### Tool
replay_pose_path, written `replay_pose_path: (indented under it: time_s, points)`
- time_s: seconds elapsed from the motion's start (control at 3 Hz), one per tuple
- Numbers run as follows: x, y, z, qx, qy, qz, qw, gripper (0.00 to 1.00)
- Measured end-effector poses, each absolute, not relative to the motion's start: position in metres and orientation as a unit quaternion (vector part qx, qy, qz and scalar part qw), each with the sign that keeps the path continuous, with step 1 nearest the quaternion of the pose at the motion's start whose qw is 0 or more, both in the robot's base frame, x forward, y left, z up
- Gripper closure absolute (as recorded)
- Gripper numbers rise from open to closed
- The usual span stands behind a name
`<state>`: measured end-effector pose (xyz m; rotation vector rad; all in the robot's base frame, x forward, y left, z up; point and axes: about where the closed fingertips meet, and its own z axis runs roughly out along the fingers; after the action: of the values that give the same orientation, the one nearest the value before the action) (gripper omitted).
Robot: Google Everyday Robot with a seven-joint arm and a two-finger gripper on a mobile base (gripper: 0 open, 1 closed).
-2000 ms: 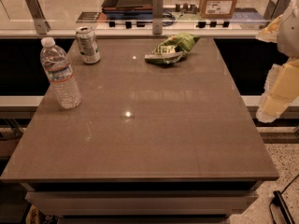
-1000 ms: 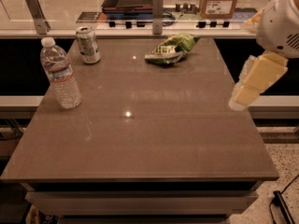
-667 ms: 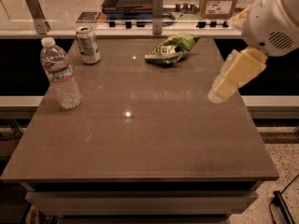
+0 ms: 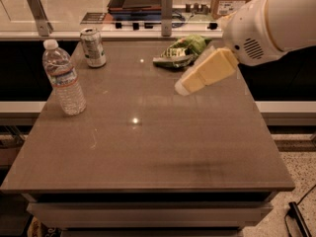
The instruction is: Knock 7up can over
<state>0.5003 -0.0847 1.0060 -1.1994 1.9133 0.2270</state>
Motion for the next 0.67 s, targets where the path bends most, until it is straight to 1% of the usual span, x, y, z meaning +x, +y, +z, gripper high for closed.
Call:
replay_pose_path:
  time_s: [0.33, 0.67]
  points:
    - [0.5134, -0.0841, 1.0203, -0.465, 0.756, 0.078, 0.454, 0.0]
    - [0.513, -0.0837, 1.0206, -0.466, 0.756, 0.078, 0.454, 0.0]
